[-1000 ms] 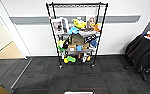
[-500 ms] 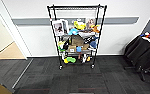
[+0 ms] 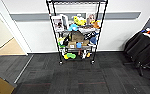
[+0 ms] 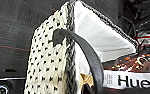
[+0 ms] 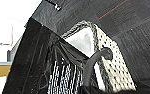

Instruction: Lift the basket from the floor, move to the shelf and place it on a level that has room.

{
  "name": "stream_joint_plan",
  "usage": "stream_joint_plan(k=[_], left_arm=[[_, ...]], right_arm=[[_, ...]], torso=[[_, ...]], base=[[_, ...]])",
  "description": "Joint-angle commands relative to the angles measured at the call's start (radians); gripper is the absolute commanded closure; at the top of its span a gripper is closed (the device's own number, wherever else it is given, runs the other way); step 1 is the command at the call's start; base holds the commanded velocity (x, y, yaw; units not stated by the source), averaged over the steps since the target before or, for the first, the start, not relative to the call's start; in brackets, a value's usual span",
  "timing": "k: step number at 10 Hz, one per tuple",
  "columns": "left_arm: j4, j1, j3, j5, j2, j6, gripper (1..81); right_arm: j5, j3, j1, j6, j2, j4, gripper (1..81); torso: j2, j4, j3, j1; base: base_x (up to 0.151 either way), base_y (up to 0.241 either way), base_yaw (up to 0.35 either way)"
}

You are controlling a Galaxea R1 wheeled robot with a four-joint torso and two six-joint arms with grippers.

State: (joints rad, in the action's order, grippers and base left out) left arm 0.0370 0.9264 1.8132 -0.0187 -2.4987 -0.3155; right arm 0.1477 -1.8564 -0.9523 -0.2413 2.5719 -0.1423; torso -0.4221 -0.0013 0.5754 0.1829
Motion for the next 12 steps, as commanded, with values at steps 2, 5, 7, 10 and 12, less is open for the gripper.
stream_joint_plan(k=[2, 5, 7, 10, 12], left_arm=[[0.017, -0.094, -0.054, -0.007, -0.005, -0.011, 81.1], [0.02, -0.093, -0.031, -0.007, -0.019, -0.011, 81.1], [0.021, -0.083, 0.001, -0.006, -0.039, -0.011, 81.1], [0.021, -0.077, 0.02, -0.009, -0.039, -0.013, 81.1], [0.018, -0.077, -0.001, -0.007, -0.026, -0.011, 81.1]], right_arm=[[0.027, 0.1, 0.095, -0.007, -0.01, 0.003, 81.1], [0.027, 0.1, 0.094, -0.007, -0.01, 0.001, 81.1], [0.027, 0.1, 0.094, -0.007, -0.011, 0.003, 81.1], [0.026, 0.103, 0.091, -0.007, -0.008, 0.006, 81.1], [0.026, 0.109, 0.085, -0.006, -0.007, 0.01, 81.1]], torso=[[0.129, 0.0, -0.088, -0.083], [0.228, 0.0, -0.154, -0.148], [0.181, 0.0, -0.117, -0.12], [0.19, 0.0, -0.127, -0.129], [0.19, 0.0, -0.267, -0.13]], base=[[0.0, 0.0, 0.0], [0.0, 0.0, 0.0], [0.0, 0.0, 0.0], [0.0, 0.0, 0.0], [0.0, 0.0, 0.0]])
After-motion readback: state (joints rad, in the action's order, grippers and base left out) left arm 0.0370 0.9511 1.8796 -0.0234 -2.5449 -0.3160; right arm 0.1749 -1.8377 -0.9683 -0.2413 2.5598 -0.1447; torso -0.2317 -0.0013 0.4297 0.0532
